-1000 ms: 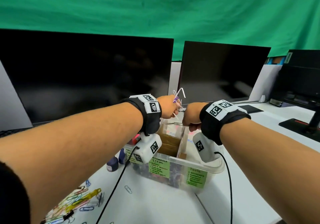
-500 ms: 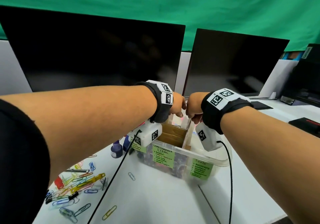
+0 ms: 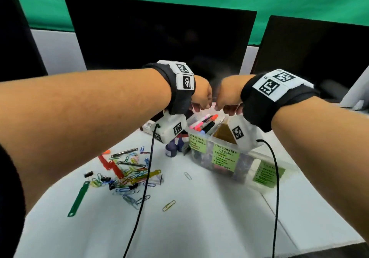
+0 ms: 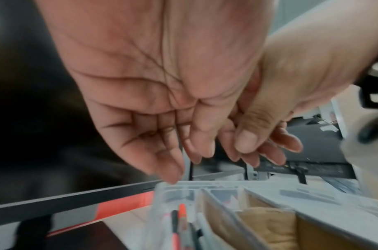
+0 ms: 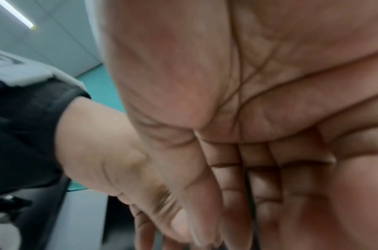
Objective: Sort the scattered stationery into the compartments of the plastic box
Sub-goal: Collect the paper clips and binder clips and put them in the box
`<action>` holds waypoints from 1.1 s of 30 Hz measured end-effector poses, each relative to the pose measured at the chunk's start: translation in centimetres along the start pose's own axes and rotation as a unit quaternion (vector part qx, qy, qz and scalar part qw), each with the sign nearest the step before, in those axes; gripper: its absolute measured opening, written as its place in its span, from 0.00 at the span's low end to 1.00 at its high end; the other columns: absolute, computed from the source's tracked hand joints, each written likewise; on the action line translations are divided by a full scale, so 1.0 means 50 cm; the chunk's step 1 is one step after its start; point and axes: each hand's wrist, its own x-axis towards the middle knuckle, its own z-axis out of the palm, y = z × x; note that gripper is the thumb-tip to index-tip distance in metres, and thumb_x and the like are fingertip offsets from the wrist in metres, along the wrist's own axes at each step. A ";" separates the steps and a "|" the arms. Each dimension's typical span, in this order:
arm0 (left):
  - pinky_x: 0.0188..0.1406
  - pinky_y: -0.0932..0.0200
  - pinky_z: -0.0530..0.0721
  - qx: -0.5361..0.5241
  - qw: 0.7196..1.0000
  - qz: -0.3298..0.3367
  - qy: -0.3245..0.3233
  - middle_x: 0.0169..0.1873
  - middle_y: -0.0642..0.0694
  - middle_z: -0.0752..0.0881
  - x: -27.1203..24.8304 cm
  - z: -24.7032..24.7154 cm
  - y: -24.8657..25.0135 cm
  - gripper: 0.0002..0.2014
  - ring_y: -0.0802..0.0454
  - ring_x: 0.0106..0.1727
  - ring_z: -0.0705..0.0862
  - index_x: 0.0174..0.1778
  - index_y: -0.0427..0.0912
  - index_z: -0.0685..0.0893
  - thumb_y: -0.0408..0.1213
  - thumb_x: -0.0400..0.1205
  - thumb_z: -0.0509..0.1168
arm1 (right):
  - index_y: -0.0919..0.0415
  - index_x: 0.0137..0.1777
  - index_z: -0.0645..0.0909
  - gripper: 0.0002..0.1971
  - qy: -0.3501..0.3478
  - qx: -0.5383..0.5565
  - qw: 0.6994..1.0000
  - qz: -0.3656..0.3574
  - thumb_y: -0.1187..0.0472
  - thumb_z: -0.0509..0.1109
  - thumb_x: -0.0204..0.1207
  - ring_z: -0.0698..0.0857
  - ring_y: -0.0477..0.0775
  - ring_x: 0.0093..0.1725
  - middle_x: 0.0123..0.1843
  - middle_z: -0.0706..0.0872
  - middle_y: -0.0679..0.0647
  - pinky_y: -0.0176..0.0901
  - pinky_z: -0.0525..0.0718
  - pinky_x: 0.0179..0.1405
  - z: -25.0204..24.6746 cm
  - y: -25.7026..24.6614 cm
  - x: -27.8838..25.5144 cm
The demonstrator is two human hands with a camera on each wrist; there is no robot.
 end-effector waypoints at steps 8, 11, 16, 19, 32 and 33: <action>0.29 0.67 0.79 0.045 0.990 -0.131 0.000 0.38 0.48 0.84 -0.185 0.005 -0.260 0.06 0.57 0.32 0.82 0.51 0.42 0.84 0.31 0.81 0.65 | 0.66 0.51 0.85 0.08 -0.019 -0.038 0.988 -0.150 0.62 0.69 0.77 0.82 0.55 0.29 0.31 0.83 0.56 0.41 0.83 0.33 0.138 -0.226 -0.033; 0.36 0.65 0.80 0.134 0.977 -0.160 -0.050 0.46 0.46 0.87 -0.237 0.041 -0.330 0.12 0.51 0.41 0.86 0.59 0.43 0.85 0.34 0.80 0.67 | 0.66 0.60 0.84 0.14 -0.084 -0.115 0.973 -0.182 0.60 0.69 0.78 0.83 0.53 0.34 0.38 0.84 0.55 0.35 0.77 0.26 0.213 -0.270 -0.033; 0.59 0.58 0.78 0.250 0.960 -0.097 -0.082 0.62 0.48 0.83 -0.276 0.106 -0.384 0.17 0.47 0.64 0.81 0.66 0.49 0.82 0.41 0.81 0.68 | 0.63 0.64 0.83 0.17 -0.090 -0.199 0.958 -0.185 0.56 0.67 0.79 0.82 0.55 0.48 0.58 0.87 0.57 0.38 0.80 0.35 0.304 -0.302 0.010; 0.61 0.55 0.78 0.291 0.954 -0.036 -0.059 0.63 0.48 0.82 -0.271 0.128 -0.392 0.17 0.46 0.66 0.79 0.68 0.52 0.80 0.40 0.82 0.66 | 0.62 0.60 0.84 0.14 -0.066 -0.212 0.960 -0.170 0.57 0.67 0.78 0.82 0.57 0.48 0.58 0.87 0.57 0.41 0.79 0.49 0.335 -0.316 0.043; 0.22 0.75 0.74 0.276 0.957 0.026 -0.091 0.22 0.52 0.80 -0.242 0.176 -0.415 0.16 0.66 0.20 0.80 0.29 0.41 0.76 0.32 0.84 0.58 | 0.62 0.60 0.83 0.12 -0.045 -0.218 0.961 -0.166 0.62 0.66 0.78 0.85 0.59 0.58 0.57 0.86 0.59 0.43 0.79 0.51 0.376 -0.343 0.090; 0.20 0.76 0.73 0.280 0.955 0.036 -0.087 0.23 0.52 0.82 -0.237 0.177 -0.420 0.15 0.69 0.19 0.80 0.30 0.41 0.77 0.33 0.85 0.58 | 0.63 0.60 0.82 0.12 -0.034 -0.218 0.961 -0.168 0.63 0.66 0.79 0.84 0.59 0.59 0.58 0.86 0.60 0.43 0.80 0.53 0.373 -0.341 0.091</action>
